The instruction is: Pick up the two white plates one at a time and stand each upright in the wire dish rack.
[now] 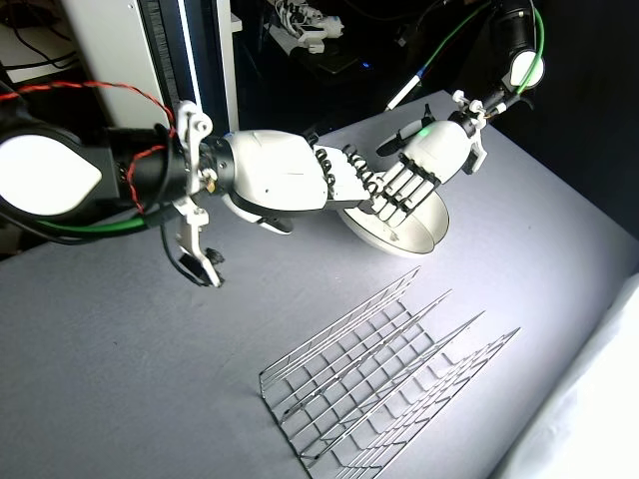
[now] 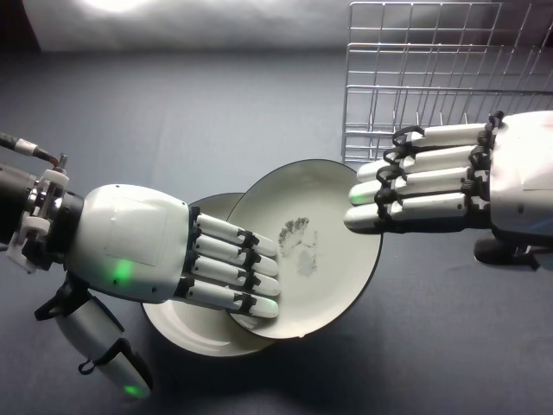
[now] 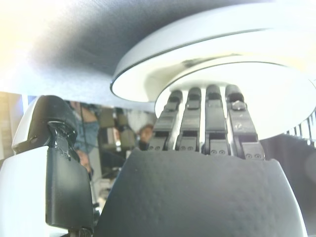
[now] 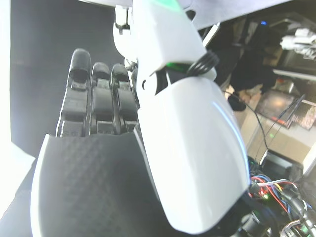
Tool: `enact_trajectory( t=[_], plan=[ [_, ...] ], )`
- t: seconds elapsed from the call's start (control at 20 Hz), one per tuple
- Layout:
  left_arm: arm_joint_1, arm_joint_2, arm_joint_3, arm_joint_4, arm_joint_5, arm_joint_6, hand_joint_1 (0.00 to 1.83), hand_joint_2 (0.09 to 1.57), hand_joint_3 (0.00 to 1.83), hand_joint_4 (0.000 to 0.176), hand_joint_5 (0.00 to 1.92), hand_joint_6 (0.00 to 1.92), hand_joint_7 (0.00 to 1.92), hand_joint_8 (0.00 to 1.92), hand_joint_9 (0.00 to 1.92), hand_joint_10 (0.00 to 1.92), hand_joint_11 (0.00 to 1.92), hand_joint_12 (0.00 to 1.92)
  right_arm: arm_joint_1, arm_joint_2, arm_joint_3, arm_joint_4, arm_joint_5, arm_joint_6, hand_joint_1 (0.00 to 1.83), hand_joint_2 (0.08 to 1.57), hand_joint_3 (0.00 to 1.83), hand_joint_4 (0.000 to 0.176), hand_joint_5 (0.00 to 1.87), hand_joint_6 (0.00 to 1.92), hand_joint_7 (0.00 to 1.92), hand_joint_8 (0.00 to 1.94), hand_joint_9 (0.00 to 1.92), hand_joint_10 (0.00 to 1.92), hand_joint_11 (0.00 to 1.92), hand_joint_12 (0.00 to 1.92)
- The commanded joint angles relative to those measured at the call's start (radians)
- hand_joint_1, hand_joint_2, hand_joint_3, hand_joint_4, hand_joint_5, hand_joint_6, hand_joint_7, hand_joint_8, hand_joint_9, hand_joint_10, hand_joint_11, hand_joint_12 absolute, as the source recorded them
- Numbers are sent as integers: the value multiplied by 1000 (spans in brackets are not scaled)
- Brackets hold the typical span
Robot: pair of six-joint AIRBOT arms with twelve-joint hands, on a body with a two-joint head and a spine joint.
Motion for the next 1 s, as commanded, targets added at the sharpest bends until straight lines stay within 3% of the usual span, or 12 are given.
enact_trajectory(
  t=[0.0,0.25,0.8,0.95],
  plan=[
    [5,-19,-4,-4,-22,0,0,1072,0,0,0,0,0,0,0,0,0,0,2,-7,11,41,85,-3,1527,1089,8,0,241,13,209,4,213,17,0,887],
    [8,-19,3,-5,-22,0,0,1076,0,0,0,0,0,0,0,0,0,0,-4,-79,71,35,86,-5,1511,1103,3,0,366,24,316,13,316,22,0,954],
    [8,-22,19,-15,-26,0,0,1067,0,0,0,0,0,0,0,0,0,0,22,-271,196,10,55,-9,1476,1119,9,0,413,8,350,1,352,8,0,1051],
    [8,-22,19,-17,-27,0,0,1071,0,0,0,0,0,0,0,0,0,0,35,-308,213,10,37,-12,1516,1081,0,0,504,15,447,6,454,18,4,1182]
  ],
)
